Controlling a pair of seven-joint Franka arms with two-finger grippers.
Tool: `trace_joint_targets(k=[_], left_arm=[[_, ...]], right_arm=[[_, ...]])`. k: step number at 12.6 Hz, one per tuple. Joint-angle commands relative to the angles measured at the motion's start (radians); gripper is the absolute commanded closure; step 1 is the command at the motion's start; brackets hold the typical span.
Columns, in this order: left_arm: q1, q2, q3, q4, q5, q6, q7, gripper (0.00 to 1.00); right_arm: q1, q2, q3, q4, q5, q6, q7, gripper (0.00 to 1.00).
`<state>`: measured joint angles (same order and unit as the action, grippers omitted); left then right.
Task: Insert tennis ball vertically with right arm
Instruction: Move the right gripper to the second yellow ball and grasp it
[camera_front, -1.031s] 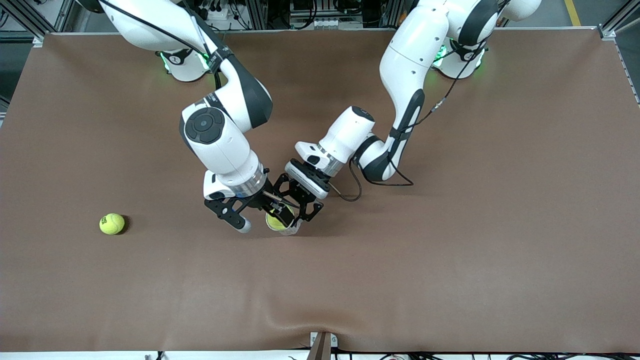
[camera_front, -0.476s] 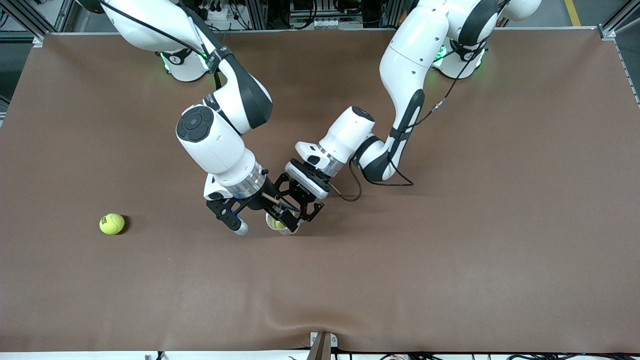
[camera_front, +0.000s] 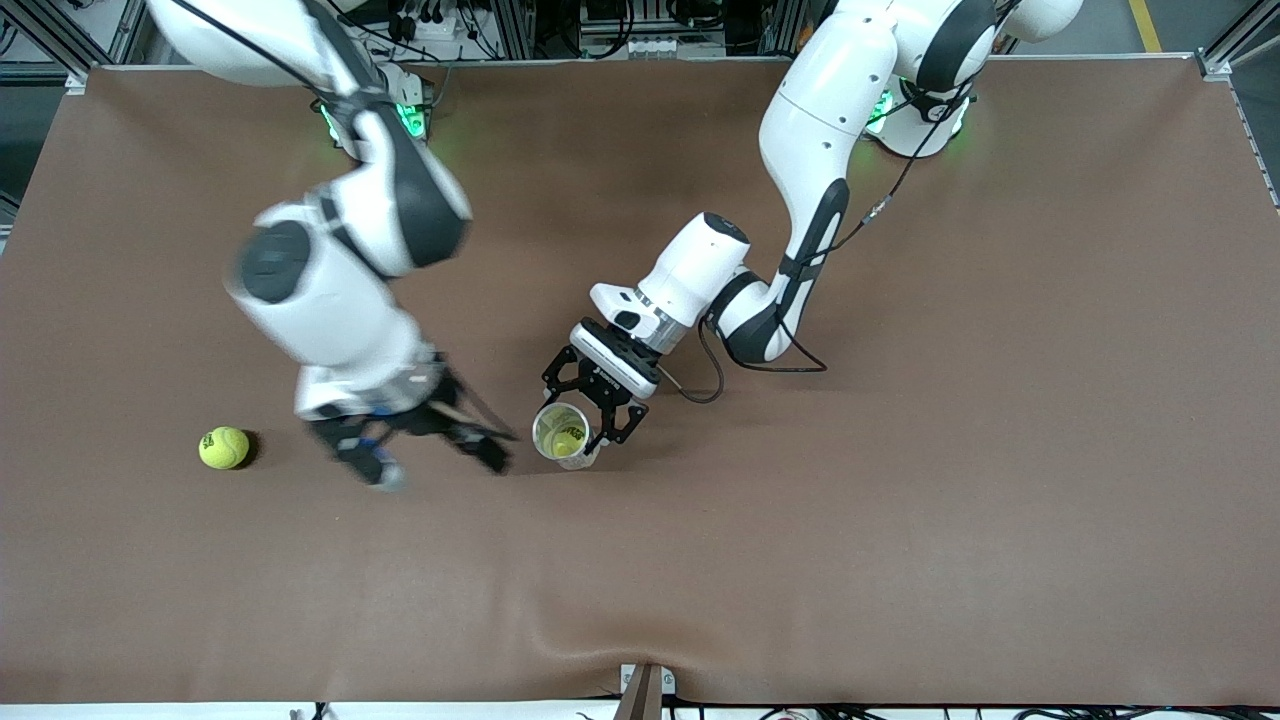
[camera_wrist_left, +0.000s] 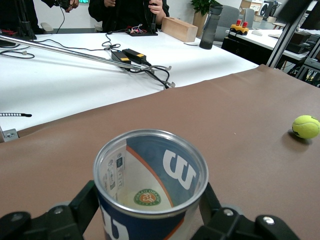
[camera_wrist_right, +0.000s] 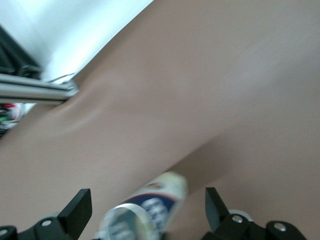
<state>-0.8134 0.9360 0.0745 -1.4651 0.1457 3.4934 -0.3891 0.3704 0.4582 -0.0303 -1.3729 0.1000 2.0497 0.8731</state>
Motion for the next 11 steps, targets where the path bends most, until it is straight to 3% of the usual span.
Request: trace_joint_targets(k=[1, 3, 5, 11], left_arm=[[-0.007, 0.020, 0.013, 0.026, 0.008, 0.018, -0.004, 0.08], [-0.009, 0.020, 0.011, 0.026, 0.008, 0.018, -0.004, 0.01], [-0.009, 0.020, 0.011, 0.026, 0.006, 0.018, -0.004, 0.00], [-0.012, 0.020, 0.011, 0.026, 0.005, 0.018, -0.007, 0.00]], right_arm=[[-0.001, -0.038, -0.104, -0.031, 0.010, -0.130, -0.190, 0.00], [-0.001, -0.038, -0.209, -0.076, 0.006, -0.149, -0.401, 0.00], [-0.001, -0.038, -0.285, -0.153, -0.013, -0.097, -0.605, 0.00], [-0.010, -0.052, -0.364, -0.356, -0.014, 0.087, -0.881, 0.00]])
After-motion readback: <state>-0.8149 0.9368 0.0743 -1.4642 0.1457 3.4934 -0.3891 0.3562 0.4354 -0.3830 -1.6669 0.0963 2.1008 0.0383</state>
